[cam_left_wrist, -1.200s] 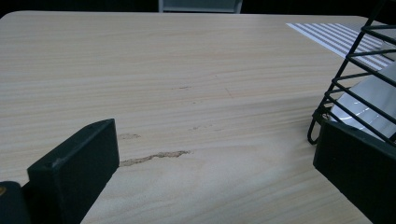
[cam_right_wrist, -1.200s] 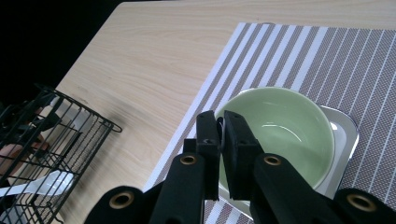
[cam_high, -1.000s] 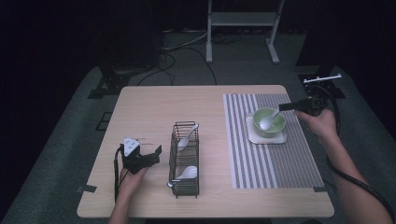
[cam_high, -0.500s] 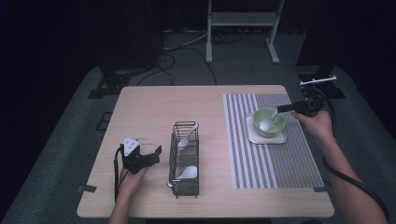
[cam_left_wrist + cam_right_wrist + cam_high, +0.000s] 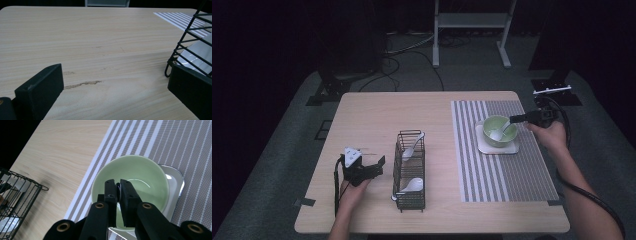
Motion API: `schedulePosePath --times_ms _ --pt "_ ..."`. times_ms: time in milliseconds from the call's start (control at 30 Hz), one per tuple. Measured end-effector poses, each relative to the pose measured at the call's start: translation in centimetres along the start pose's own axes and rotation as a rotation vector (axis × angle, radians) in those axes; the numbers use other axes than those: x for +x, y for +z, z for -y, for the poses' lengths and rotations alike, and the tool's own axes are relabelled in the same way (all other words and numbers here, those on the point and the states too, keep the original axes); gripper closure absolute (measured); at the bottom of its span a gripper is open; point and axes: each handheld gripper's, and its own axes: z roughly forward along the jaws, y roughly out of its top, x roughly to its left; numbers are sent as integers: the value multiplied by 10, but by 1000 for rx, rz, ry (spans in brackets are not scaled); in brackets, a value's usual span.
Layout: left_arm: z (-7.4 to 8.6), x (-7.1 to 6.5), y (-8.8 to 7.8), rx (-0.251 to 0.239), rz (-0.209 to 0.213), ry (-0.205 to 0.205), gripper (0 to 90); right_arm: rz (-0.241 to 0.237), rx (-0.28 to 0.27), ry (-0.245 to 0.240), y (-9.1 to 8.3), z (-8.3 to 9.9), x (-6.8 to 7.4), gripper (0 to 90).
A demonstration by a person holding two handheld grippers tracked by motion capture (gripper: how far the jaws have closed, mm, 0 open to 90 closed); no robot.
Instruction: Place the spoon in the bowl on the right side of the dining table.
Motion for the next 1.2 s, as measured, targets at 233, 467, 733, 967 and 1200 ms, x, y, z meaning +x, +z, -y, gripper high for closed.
schedulePosePath --times_ms 233,467,733,967,1200 --pt "0 0 0 1 0 0 0 25 0 14 -2 2 -7 821" --pt "0 0 0 1 -1 2 0 41 2 23 -2 4 -11 805" --pt "0 0 0 0 0 4 0 52 5 36 -2 6 -15 783" --pt "0 0 0 3 -1 4 0 57 5 47 -3 8 -20 757" --pt "0 0 0 7 -3 5 0 62 5 56 -1 9 -24 748"
